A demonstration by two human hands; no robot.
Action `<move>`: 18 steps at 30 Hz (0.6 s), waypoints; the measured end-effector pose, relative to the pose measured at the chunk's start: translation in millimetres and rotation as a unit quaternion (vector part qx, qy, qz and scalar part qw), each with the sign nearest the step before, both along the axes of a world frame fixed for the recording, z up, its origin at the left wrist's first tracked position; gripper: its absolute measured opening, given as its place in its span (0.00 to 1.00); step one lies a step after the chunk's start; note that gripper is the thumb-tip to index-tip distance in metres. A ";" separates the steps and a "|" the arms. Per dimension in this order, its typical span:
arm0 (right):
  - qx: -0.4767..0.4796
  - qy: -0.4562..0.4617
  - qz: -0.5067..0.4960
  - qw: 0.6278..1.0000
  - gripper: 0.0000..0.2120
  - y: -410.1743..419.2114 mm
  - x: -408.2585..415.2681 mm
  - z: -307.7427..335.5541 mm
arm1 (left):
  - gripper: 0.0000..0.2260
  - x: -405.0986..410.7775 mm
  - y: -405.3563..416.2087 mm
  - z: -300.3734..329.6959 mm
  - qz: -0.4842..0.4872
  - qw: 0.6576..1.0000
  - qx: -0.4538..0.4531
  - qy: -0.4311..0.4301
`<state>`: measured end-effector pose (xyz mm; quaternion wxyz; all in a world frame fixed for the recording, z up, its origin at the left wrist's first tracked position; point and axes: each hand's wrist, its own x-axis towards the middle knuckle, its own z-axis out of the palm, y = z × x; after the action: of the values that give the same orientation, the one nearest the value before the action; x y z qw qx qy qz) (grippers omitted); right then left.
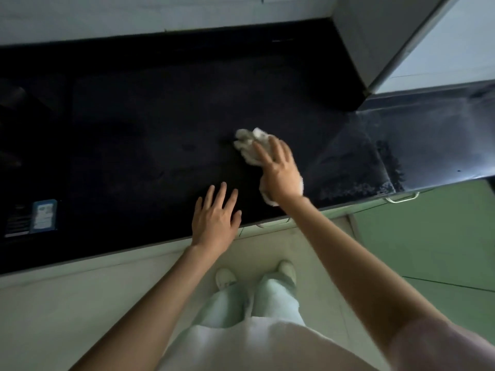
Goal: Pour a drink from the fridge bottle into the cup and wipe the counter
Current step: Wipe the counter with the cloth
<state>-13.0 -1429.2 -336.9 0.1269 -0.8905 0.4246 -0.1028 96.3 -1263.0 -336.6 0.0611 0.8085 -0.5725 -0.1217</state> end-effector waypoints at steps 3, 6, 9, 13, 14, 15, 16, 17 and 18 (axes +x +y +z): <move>0.001 0.012 -0.086 0.996 0.37 -41.7 -44.6 3.7 | 0.22 -0.5 0.6 -2.0 0.002 1.000 -0.013 -0.005; 0.040 0.015 -0.192 0.980 0.39 -47.4 -82.9 9.9 | 0.22 -0.5 1.2 -4.3 0.003 1.000 -0.008 -0.001; 0.013 0.018 -0.232 0.972 0.39 -16.5 -92.3 7.3 | 0.22 -1.2 0.3 -4.7 0.003 1.000 -0.010 0.000; 0.005 0.016 -0.211 0.977 0.40 33.9 -67.3 -2.6 | 0.23 -3.2 -0.3 -4.4 0.007 1.000 0.003 0.002; 0.005 0.013 -0.189 0.982 0.40 39.6 -57.1 -2.5 | 0.23 -3.0 0.0 -3.8 0.006 1.000 0.002 0.000; 0.007 0.005 -0.160 0.987 0.40 39.9 -47.1 -0.8 | 0.22 -2.3 1.0 -3.0 0.002 1.000 0.004 -0.004; 0.011 -0.004 -0.127 0.992 0.39 34.4 -38.7 1.1 | 0.22 -1.5 1.6 -2.3 -0.004 1.000 0.008 -0.006; 0.019 -0.010 -0.096 0.995 0.38 24.6 -33.0 3.2 | 0.22 -0.7 1.9 -1.7 -0.009 1.000 0.012 -0.009; 0.024 -0.009 -0.066 0.997 0.37 11.2 -30.9 4.7 | 0.22 0.0 1.9 -1.2 -0.011 1.000 0.015 -0.010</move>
<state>-43.9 -1418.0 -332.2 0.1451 -0.8561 0.4840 -0.1087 96.3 -1261.1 -337.8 0.0422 0.8041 -0.5800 -0.1231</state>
